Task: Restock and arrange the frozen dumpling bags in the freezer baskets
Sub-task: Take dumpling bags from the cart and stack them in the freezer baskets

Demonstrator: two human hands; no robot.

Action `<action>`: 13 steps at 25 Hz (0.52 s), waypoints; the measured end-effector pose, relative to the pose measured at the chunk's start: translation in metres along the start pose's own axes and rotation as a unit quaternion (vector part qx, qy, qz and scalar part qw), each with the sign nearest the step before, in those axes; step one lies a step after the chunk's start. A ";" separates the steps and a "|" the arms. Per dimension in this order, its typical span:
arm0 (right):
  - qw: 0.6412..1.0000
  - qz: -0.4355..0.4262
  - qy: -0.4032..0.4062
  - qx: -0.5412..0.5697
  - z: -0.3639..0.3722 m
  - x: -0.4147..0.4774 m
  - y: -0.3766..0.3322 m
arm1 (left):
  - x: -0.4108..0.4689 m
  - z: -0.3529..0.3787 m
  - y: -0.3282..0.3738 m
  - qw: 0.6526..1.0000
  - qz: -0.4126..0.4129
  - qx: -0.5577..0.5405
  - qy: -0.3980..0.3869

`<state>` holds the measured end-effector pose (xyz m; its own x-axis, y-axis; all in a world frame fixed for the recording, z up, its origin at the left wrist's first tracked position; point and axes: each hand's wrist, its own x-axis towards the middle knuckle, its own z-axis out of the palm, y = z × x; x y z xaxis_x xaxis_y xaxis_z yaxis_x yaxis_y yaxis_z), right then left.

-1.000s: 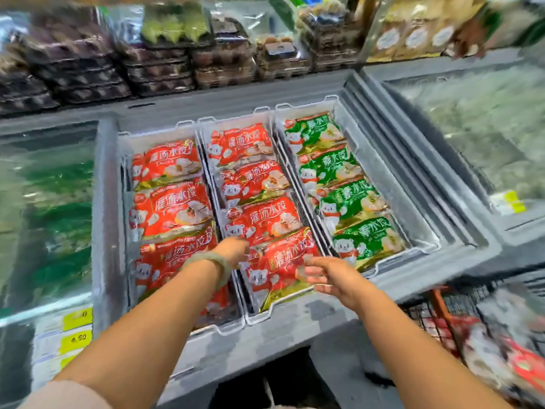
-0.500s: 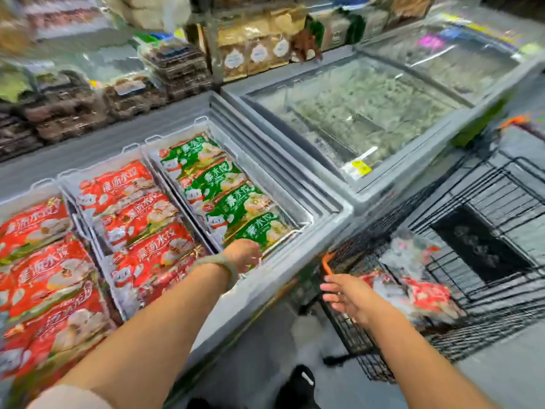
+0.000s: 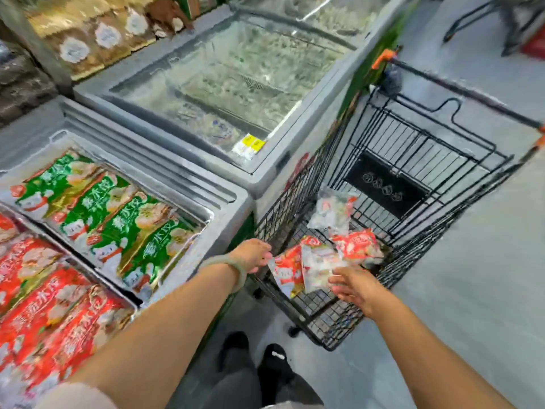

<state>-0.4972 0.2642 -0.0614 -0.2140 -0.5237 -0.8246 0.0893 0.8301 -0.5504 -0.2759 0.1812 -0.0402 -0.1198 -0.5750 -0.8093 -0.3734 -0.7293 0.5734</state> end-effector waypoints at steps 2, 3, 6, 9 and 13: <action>1.000 0.014 0.007 0.007 -0.010 0.004 0.006 | 0.014 0.017 0.007 0.998 -0.007 0.059 -0.016; 1.000 0.023 0.008 0.012 -0.015 0.008 0.008 | 0.025 0.026 0.009 0.996 -0.008 0.087 -0.022; 0.998 0.038 0.009 0.041 -0.027 0.028 0.014 | 0.063 0.047 0.014 0.990 -0.008 0.136 -0.046; 0.996 0.068 0.021 0.061 -0.028 0.056 0.015 | 0.102 0.060 0.017 0.985 -0.028 0.156 -0.070; 0.993 0.098 0.024 0.069 -0.018 0.105 0.013 | 0.175 0.072 0.013 0.974 -0.030 0.209 -0.076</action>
<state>-0.5361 0.2232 -0.1529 -0.2262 -0.3428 -0.9118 0.2651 0.8790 -0.3963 -0.3676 0.0975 -0.1833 -0.2087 -0.4519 -0.8673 -0.7225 -0.5264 0.4482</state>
